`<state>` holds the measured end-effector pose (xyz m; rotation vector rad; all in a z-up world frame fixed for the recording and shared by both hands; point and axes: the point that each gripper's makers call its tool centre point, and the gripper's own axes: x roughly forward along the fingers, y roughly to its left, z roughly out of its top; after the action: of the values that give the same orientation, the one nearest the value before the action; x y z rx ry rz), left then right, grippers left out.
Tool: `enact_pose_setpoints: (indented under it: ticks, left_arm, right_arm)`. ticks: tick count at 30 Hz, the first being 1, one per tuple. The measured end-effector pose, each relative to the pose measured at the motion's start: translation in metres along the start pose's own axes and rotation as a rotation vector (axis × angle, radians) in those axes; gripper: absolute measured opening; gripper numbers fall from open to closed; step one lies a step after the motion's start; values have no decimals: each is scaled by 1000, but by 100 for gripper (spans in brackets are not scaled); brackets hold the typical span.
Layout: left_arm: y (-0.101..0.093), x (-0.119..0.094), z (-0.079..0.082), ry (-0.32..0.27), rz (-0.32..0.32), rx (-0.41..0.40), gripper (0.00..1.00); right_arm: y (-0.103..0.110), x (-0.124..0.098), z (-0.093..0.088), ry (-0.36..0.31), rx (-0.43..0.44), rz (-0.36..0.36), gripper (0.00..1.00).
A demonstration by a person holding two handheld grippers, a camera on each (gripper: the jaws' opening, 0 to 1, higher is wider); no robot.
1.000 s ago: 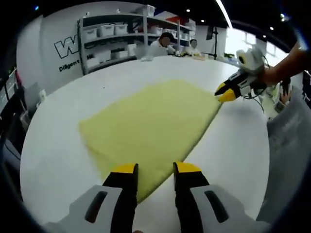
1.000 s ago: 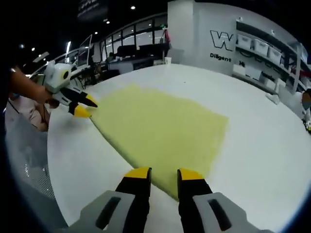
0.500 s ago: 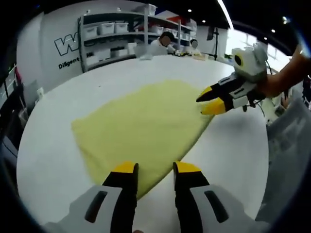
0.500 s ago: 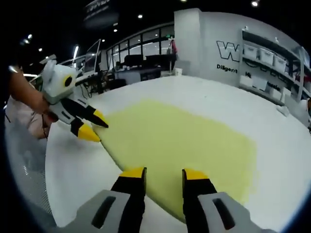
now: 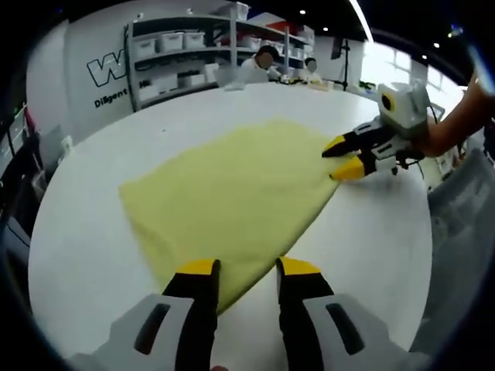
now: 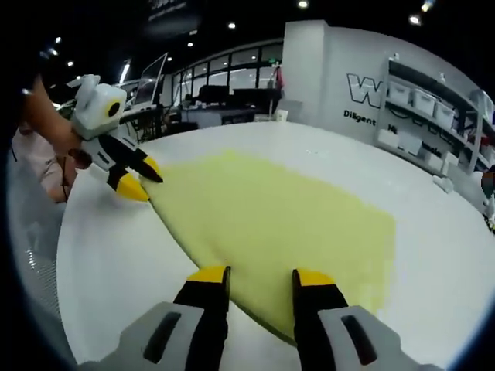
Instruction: Fold the garment on the visible template until the final outline fits inside the template.
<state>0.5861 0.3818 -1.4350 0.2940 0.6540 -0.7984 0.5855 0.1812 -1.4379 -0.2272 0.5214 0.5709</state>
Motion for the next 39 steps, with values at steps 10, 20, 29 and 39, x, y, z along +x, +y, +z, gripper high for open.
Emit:
enact_pose_setpoints:
  ticks: [10, 20, 29, 39]
  left_arm:
    - [4, -8, -7, -12, 8, 14, 25]
    - [7, -22, -13, -19, 23, 20, 25]
    - [1, -23, -14, -29, 31, 1, 29]
    - [-3, -27, -8, -48, 40, 49, 26]
  right_arm:
    - [-30, -40, -24, 7, 3, -44, 21]
    - [-42, -53, -28, 40, -14, -63, 19]
    - [-3, -48, -30, 57, 2, 74, 15]
    - [-25, -62, -30, 47, -13, -4, 11]
